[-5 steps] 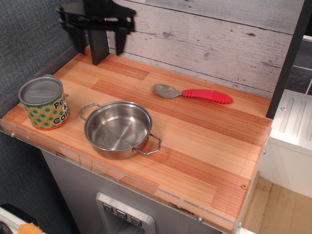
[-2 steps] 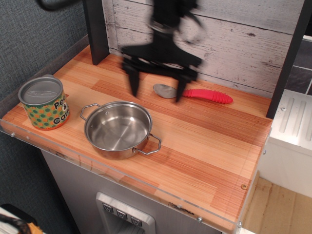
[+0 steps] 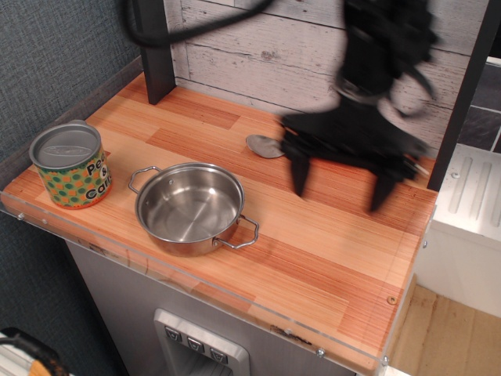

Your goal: Move the can to the edge of the counter

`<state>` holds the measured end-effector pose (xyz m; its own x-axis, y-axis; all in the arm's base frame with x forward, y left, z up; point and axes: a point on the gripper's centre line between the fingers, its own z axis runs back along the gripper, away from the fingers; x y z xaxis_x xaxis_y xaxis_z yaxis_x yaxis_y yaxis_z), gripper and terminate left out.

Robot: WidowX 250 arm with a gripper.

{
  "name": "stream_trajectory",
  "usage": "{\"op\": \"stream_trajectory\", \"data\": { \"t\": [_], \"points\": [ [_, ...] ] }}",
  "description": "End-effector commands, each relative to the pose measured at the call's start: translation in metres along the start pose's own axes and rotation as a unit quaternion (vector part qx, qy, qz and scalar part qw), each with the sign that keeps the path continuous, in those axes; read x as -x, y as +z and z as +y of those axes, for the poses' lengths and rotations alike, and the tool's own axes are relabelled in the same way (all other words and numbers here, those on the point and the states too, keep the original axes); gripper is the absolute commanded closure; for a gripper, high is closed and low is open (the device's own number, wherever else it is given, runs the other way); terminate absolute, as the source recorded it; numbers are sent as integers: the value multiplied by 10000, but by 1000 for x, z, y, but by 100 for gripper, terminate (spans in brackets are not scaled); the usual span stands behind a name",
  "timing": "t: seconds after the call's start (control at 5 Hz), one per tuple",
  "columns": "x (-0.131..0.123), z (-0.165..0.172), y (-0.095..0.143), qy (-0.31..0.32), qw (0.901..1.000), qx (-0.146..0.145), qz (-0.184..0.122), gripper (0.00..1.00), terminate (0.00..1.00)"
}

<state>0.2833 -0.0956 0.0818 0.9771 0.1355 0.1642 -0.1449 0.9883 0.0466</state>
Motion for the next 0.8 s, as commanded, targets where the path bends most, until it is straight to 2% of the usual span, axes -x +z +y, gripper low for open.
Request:
{"op": "stream_trajectory", "data": {
  "t": [0.0,0.2,0.4,0.6],
  "points": [
    [8,-58,-3,-692,9972,-36,-266,0,0],
    [12,-72,-9,-1062,9939,-199,-213,0,0],
    [12,-72,-9,-1062,9939,-199,-213,0,0],
    [12,-72,-9,-1062,9939,-199,-213,0,100]
  ]
}}
